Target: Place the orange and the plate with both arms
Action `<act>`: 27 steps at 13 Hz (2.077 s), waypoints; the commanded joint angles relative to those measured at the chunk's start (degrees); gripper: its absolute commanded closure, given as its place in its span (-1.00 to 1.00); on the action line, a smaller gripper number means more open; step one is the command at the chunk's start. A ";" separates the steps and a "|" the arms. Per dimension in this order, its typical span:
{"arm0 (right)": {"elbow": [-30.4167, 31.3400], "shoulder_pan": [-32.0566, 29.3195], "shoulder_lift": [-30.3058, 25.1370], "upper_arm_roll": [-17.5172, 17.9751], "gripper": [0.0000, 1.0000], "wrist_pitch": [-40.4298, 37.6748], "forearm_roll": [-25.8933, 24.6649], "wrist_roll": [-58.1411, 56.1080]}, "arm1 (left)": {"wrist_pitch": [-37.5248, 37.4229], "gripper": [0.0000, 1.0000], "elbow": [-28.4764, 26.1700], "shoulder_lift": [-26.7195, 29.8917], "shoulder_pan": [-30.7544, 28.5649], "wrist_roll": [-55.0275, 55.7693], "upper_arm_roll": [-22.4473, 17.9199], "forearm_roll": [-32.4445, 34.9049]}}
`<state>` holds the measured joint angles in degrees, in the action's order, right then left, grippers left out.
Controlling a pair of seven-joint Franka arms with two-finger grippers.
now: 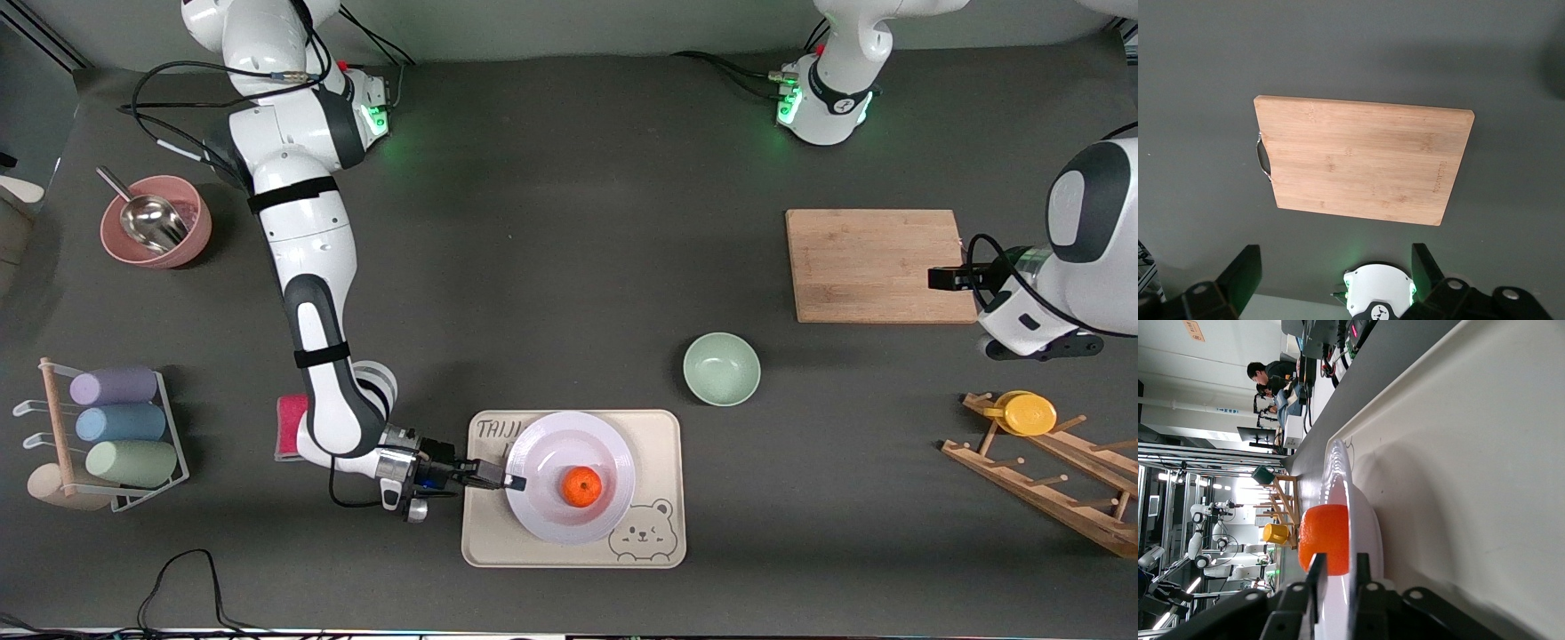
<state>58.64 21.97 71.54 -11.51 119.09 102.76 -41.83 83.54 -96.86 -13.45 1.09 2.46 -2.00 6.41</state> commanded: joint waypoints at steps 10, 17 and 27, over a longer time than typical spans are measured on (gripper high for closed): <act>0.43 -0.08 -2.80 -0.36 0.00 0.36 -7.46 5.41 | -1.45 -1.00 0.97 -0.26 -0.21 -0.96 0.07 0.45; 3.31 -0.87 -9.38 -4.83 -0.06 -1.22 -29.51 12.10 | -1.53 -1.00 0.97 -0.26 -0.21 -0.96 0.07 0.45; 10.35 -5.62 -36.53 -5.01 -1.00 -22.04 -79.25 29.24 | -2.58 -1.00 1.06 0.00 -0.12 -0.87 0.15 0.36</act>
<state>64.28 15.73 42.98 -16.84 99.31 31.79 -15.99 82.94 -96.86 -13.48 1.09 2.40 -1.99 6.41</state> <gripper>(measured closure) 0.000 0.000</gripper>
